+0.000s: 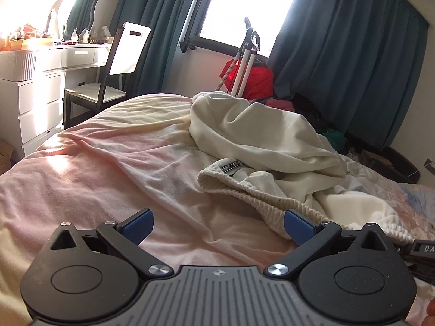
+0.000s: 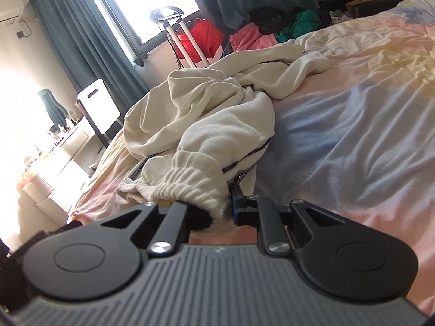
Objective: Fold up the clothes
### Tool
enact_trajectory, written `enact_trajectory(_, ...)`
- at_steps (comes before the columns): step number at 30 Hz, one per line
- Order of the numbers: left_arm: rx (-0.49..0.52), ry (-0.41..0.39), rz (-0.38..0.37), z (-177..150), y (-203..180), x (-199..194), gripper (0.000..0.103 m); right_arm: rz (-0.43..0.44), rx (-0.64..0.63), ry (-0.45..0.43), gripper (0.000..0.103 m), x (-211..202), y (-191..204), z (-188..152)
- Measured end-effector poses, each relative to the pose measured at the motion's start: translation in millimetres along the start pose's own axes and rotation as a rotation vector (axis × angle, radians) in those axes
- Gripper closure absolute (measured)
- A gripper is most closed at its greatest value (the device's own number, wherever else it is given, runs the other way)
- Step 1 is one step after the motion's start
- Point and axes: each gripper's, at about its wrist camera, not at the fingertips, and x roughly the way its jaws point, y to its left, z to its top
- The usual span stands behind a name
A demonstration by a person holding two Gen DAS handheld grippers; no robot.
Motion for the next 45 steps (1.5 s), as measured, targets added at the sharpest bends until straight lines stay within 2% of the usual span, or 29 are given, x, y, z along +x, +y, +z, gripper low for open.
enact_trajectory(3, -0.024, -0.003, -0.013, 17.3, -13.5, 2.6, 0.000, 0.003, 0.020, 0.005, 0.088, -0.6, -6.2, 1.0)
enact_trajectory(9, 0.046, -0.022, 0.035, 40.7, -33.9, 28.7, 0.000, 0.010, 0.061, 0.015, 0.088, -1.8, -18.7, 3.1)
enact_trajectory(17, 0.065, -0.001, 0.079, 43.1, -16.4, 98.7, 0.002, 0.000, 0.090, 0.006, 0.088, 0.4, -21.2, 0.2)
enact_trajectory(23, 0.073, 0.037, 0.036, 31.0, -5.5, 129.0, 0.002, -0.067, 0.074, -0.070, 0.087, -0.1, -18.3, 1.6)
enact_trajectory(31, 0.020, 0.071, -0.026, 7.3, 16.2, 137.7, 0.002, -0.055, 0.027, -0.038, 0.085, 2.8, -12.7, 2.8)
enact_trajectory(34, -0.006, 0.070, -0.022, 6.1, 24.6, 136.0, 0.002, 0.017, 0.059, 0.000, 0.076, 1.3, -17.9, 3.8)
enact_trajectory(35, -0.018, 0.068, -0.021, 5.7, 27.5, 135.4, 0.002, 0.048, 0.077, 0.012, 0.069, 0.4, -20.6, 4.2)
enact_trajectory(36, -0.035, 0.064, -0.023, 5.4, 30.3, 134.9, 0.002, 0.082, 0.106, 0.016, 0.054, -2.0, -24.0, 4.5)
enact_trajectory(37, -0.054, 0.060, -0.029, 5.1, 32.9, 134.2, 0.002, 0.116, 0.134, 0.019, 0.045, -4.5, -27.4, 4.7)
enact_trajectory(39, -0.094, 0.050, -0.044, 4.9, 37.7, 132.9, 0.002, 0.178, 0.201, 0.018, 0.016, -8.5, -34.1, 5.2)
enact_trajectory(40, -0.118, 0.046, -0.055, 4.9, 40.6, 132.5, 0.002, 0.204, 0.238, 0.013, 0.014, -10.0, -37.3, 5.5)
enact_trajectory(42, -0.170, 0.042, -0.079, 5.2, 47.0, 133.1, 0.002, 0.201, 0.295, 0.008, 0.016, -7.7, -43.6, 6.6)
enact_trajectory(45, -0.261, 0.036, -0.112, 5.9, 57.8, 136.8, 0.001, 0.163, 0.418, 0.024, 0.015, 1.5, -58.9, 3.7)
